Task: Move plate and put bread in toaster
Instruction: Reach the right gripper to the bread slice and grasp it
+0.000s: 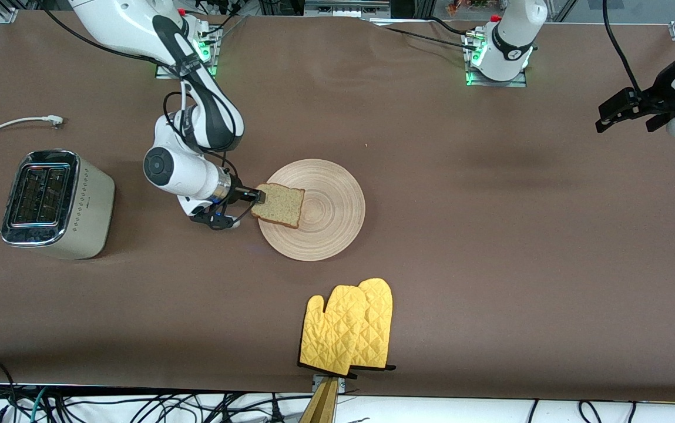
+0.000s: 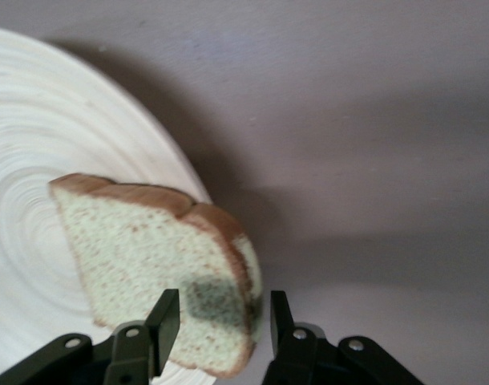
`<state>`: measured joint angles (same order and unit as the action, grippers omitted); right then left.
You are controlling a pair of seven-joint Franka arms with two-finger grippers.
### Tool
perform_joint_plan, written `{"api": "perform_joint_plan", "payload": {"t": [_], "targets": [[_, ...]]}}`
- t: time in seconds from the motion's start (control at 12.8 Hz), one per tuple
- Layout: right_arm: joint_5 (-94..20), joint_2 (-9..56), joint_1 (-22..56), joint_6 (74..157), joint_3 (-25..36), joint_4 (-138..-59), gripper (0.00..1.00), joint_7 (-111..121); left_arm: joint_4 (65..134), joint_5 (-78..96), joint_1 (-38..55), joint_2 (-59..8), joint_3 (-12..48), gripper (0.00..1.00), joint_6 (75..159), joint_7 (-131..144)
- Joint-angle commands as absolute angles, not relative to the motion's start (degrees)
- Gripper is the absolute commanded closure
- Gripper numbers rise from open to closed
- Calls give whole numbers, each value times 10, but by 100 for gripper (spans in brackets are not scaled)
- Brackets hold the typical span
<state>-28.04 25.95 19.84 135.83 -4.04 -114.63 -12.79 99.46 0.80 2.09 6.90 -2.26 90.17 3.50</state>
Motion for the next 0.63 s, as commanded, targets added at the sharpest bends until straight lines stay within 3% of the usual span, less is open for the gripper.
{"api": "perform_joint_plan", "payload": {"t": [0.0,0.16,0.55], "targets": [[-315,253,191,1360,-45,-1157,78,-83,976,-2,22,61,-21,0,895,40],[-315,252,191,1360,-45,-1156,100,-82,976,-1,22,61,-21,0,896,40],[-314,243,191,1351,-44,-1151,100,-86,976,-1,25,61,-20,0,897,40]]}}
